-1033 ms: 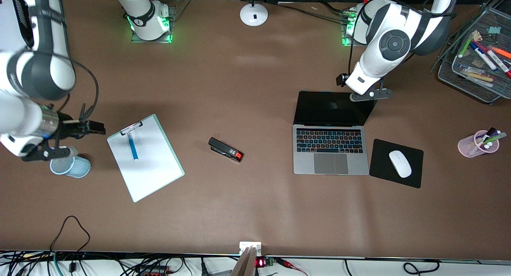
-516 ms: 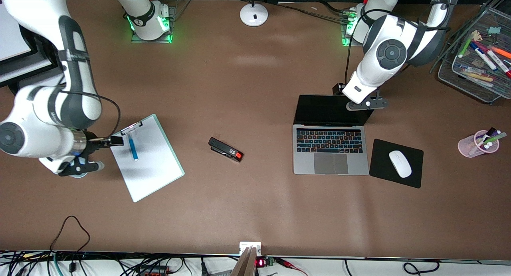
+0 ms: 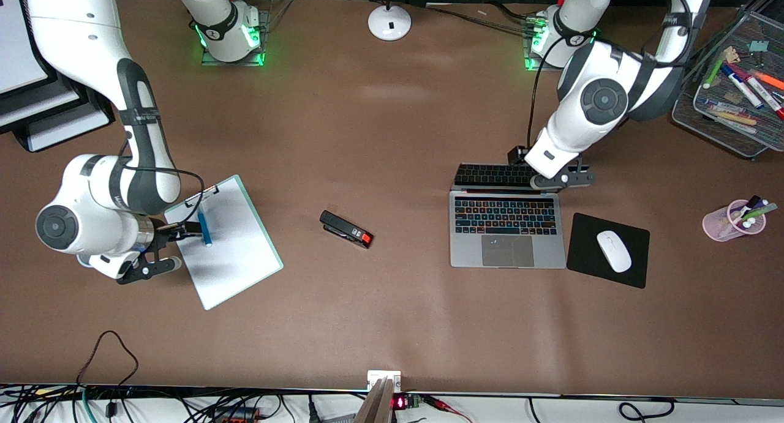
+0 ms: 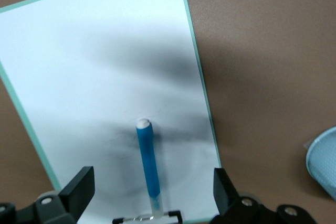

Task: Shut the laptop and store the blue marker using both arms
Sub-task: 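Push the laptop lid shut with the left gripper while the right gripper grasps the marker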

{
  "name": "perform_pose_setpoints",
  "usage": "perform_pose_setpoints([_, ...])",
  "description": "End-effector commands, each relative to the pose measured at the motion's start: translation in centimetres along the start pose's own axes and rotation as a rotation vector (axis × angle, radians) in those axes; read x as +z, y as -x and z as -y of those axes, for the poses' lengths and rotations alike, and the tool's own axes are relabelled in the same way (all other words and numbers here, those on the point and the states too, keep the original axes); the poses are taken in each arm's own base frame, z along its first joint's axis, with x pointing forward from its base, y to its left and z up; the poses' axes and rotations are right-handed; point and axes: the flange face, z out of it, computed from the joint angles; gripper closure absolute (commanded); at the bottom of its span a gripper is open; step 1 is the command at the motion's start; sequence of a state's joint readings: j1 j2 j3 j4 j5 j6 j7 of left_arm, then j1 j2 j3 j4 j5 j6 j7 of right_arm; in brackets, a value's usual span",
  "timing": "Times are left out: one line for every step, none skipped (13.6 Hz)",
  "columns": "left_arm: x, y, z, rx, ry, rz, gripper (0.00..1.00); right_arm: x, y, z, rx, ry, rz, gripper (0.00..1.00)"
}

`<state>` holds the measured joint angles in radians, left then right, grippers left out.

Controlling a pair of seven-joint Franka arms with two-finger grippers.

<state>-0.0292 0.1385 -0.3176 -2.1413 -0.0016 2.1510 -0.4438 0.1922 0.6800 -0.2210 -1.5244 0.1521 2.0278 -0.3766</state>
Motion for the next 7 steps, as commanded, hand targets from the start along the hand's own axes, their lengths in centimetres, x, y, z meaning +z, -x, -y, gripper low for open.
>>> perform_pose_setpoints([0.7, -2.1, 0.2, -0.001, 0.024, -0.041, 0.0, 1.4, -1.0, 1.2, -0.035, 0.001, -0.011, 0.0])
perform_pose_setpoints([0.6, -3.0, 0.7, -0.011, 0.037, -0.059, 0.0, 1.5, -1.0, 1.7, -0.046, 0.002, -0.007, 0.0])
perform_pose_setpoints([0.5, -3.5, 0.5, -0.012, 0.043, -0.062, 0.0, 1.7, -1.1, 2.1, -0.083, 0.006, -0.004, 0.01])
perform_pose_setpoints([0.5, -3.9, 0.4, -0.015, 0.05, -0.066, 0.0, 2.0, -0.9, 2.1, -0.116, 0.003, 0.003, 0.04])
perform_pose_setpoints([0.7, -4.6, 0.3, -0.018, 0.059, -0.069, 0.0, 2.1, -0.8, 1.9, -0.128, 0.002, 0.004, 0.07])
perform_pose_setpoints([0.7, -5.1, 0.2, -0.018, 0.066, -0.076, 0.0, 2.4, -0.7, 2.0, -0.131, 0.0, 0.01, 0.14])
perform_pose_setpoints([0.9, -5.6, 0.2, -0.022, 0.075, -0.085, 0.0, 2.6, -0.6, 2.2, -0.131, -0.001, 0.014, 0.19])
